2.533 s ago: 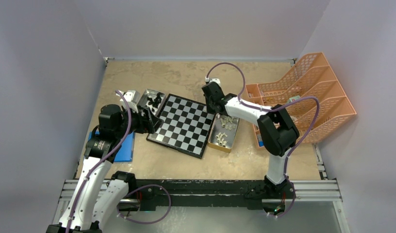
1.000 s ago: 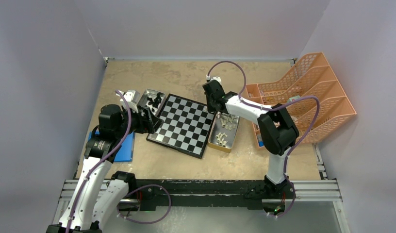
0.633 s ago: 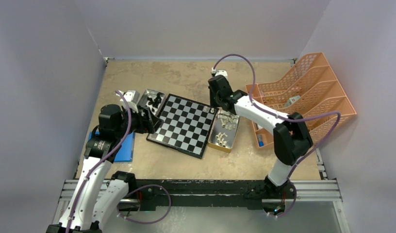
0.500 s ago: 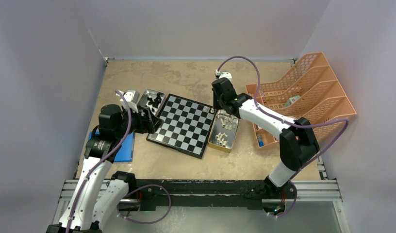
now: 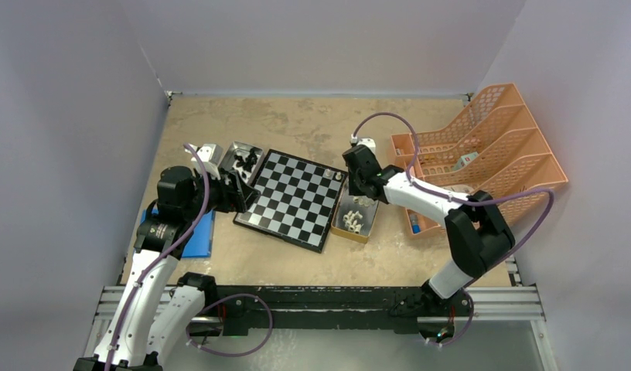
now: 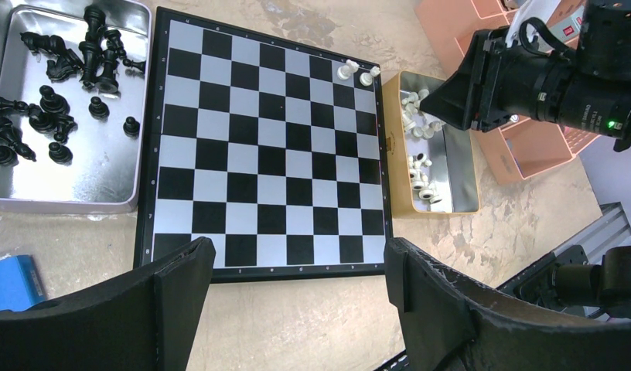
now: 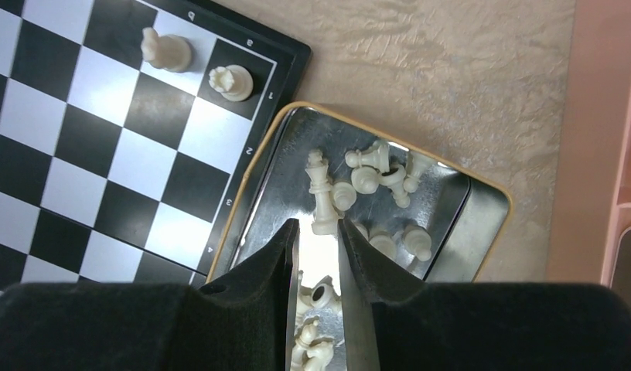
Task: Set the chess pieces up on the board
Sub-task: Pick up the chess piece from the storage box.
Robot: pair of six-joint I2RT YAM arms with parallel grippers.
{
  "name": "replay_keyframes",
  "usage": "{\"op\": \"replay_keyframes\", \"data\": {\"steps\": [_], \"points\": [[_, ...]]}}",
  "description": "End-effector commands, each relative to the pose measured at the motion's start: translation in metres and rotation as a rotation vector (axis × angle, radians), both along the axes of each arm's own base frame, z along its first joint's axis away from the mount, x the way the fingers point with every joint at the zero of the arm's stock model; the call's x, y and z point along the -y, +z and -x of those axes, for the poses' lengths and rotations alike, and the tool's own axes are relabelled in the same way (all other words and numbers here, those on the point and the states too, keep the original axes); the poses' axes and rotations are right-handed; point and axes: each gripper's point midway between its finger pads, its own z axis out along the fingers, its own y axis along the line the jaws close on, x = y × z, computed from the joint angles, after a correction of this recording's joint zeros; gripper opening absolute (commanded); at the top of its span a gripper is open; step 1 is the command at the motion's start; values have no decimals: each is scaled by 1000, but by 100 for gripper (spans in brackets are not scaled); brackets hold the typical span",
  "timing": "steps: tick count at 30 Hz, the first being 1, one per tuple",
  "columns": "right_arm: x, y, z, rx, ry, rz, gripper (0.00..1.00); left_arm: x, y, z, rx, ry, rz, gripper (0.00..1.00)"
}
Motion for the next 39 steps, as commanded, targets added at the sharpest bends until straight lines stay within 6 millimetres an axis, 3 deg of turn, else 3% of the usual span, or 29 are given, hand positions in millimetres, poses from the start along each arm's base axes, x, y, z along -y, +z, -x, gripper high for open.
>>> {"op": "replay_keyframes", "data": {"steps": [1,22,28,39], "points": [[-4,-7,-2,-4,-10,-25,27,0,6,-3,35,4,4,81],[2,-57,4,-85,-5,51,26,1,5,-3,32,3,4,81],[3,-49,3,-66,-4,45,19,1,5,-3,30,3,3,81],[7,-14,2,8,-23,11,17,2,3,-4,24,-6,5,80]]}}
